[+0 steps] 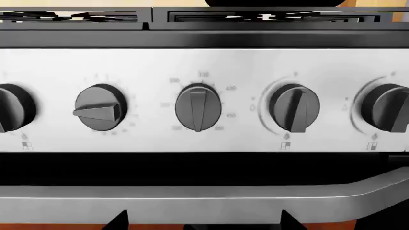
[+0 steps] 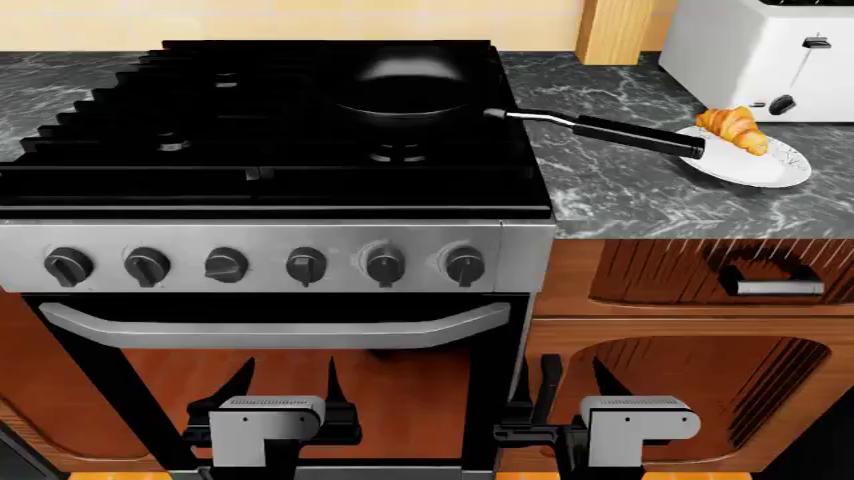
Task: Pick the croissant and place it on the pan. Then turn on the stove to warm the croissant.
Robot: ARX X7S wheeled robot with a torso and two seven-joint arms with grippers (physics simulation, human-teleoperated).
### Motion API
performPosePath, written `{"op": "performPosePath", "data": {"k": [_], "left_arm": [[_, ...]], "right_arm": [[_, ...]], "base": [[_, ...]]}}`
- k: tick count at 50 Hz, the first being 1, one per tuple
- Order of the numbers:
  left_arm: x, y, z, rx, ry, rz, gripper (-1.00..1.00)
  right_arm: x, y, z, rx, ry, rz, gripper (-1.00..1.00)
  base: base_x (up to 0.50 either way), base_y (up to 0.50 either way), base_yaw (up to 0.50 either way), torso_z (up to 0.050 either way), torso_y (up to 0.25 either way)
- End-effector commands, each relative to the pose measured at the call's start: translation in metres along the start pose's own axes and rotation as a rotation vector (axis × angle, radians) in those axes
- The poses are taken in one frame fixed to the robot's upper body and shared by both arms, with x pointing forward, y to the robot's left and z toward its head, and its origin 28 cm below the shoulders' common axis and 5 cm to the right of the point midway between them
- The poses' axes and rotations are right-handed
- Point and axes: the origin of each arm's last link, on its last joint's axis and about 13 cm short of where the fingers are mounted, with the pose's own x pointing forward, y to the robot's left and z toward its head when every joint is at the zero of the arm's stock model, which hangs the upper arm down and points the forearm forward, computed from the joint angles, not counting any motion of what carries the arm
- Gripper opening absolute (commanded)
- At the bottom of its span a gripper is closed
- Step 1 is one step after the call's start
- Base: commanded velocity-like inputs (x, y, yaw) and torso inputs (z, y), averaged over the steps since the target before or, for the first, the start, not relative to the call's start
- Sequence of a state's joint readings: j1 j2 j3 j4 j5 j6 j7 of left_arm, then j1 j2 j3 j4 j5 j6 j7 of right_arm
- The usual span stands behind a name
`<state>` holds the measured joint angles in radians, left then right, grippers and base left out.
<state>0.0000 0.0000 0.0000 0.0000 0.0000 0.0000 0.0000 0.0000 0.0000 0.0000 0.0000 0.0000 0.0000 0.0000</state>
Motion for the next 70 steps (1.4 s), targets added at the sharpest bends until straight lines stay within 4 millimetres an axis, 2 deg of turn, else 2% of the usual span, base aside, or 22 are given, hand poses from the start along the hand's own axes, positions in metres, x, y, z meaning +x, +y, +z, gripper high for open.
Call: {"op": "performPosePath", "data": {"k": [1, 19, 61, 70], "left_arm": [[-0.0001, 0.0000, -0.0002, 0.000, 0.002, -0.001, 1.00], [-0.0010, 0.0006, -0.0024, 0.000, 0.014, 0.000, 1.00], [-0.0010, 0.0005, -0.0039, -0.009, 0.032, 0.005, 1.00], [-0.0002, 0.0007, -0.0028, 0.002, 0.031, 0.010, 1.00]], "right_arm": [[-0.0001, 0.0003, 0.0001, 0.001, -0.001, -0.001, 1.00], [-0.0020, 0.0004, 0.0004, 0.021, -0.008, -0.006, 1.00], [-0.0026, -0.0004, 0.0021, 0.023, -0.013, -0.021, 1.00], [-0.0028, 0.0004, 0.0032, 0.003, -0.020, -0.010, 1.00]], "base": [[0.00, 0.00, 0.00, 0.000, 0.000], [0.00, -0.01, 0.00, 0.000, 0.000], [0.00, -0.50, 0.00, 0.000, 0.000], [0.00, 0.00, 0.00, 0.000, 0.000]]}}
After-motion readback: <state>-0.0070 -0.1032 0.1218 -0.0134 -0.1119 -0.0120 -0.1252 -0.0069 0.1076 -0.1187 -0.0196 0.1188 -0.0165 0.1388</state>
